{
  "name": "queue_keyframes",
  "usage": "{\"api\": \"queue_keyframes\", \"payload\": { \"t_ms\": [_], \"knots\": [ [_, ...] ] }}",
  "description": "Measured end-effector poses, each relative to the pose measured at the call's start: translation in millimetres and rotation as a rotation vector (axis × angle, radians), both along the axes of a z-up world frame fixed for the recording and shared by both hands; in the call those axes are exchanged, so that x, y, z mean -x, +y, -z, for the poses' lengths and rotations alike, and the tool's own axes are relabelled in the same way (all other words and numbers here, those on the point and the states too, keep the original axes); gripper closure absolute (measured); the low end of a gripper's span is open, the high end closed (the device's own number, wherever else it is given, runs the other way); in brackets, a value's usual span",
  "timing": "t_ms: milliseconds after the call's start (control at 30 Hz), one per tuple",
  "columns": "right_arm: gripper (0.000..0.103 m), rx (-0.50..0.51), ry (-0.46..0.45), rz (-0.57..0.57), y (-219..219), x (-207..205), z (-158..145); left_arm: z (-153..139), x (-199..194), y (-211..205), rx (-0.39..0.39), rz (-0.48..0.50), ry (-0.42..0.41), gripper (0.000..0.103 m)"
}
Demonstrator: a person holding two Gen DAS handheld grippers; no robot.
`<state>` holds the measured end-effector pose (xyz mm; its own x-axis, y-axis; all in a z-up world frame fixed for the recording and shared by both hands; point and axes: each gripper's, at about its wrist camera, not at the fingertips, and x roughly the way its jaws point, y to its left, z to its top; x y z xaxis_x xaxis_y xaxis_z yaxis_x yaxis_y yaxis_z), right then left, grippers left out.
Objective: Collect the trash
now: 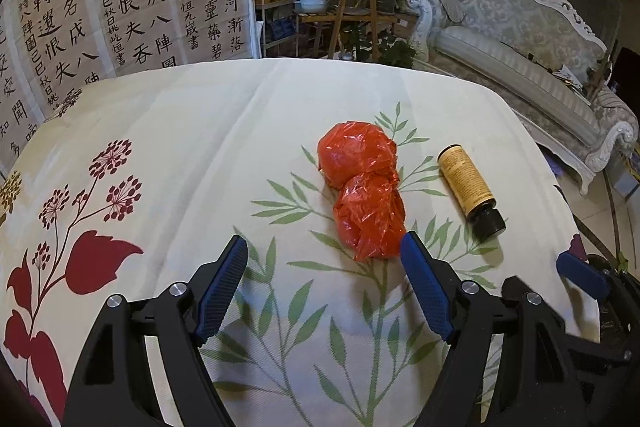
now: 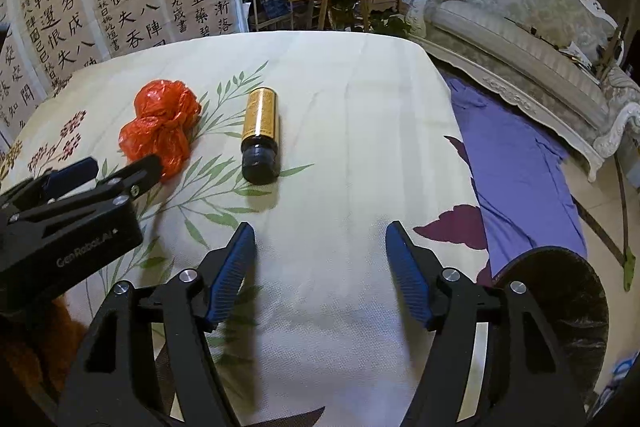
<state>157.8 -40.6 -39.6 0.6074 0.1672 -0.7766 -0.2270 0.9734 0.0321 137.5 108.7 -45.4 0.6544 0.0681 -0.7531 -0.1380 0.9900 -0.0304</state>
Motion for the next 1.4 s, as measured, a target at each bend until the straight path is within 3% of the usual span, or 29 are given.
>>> {"api": "queue_keyframes", "payload": {
  "t_ms": [467,600,700,800,1267,1333,1400],
  "knots": [
    [0.037,0.003,-0.001,0.019,0,-7,2,0,-11,-5,-0.033,0.019,0.01,0.027],
    [0.036,0.011,-0.002,0.017,2,-8,3,3,-14,-6,-0.022,0.047,0.022,0.056],
    [0.036,0.023,-0.003,0.013,4,-7,4,3,-15,-4,0.0,0.065,0.023,0.087],
    [0.036,0.037,-0.005,0.001,8,-6,5,4,-13,2,0.035,0.078,0.02,0.098],
    [0.036,0.045,-0.005,-0.016,15,-8,4,2,9,20,0.045,0.066,0.022,0.1],
    [0.036,0.047,-0.005,-0.022,18,-10,4,2,9,21,0.04,0.063,0.022,0.097],
    [0.036,0.048,-0.005,-0.025,22,-14,4,2,10,21,0.032,0.056,0.019,0.078]
  ]
}}
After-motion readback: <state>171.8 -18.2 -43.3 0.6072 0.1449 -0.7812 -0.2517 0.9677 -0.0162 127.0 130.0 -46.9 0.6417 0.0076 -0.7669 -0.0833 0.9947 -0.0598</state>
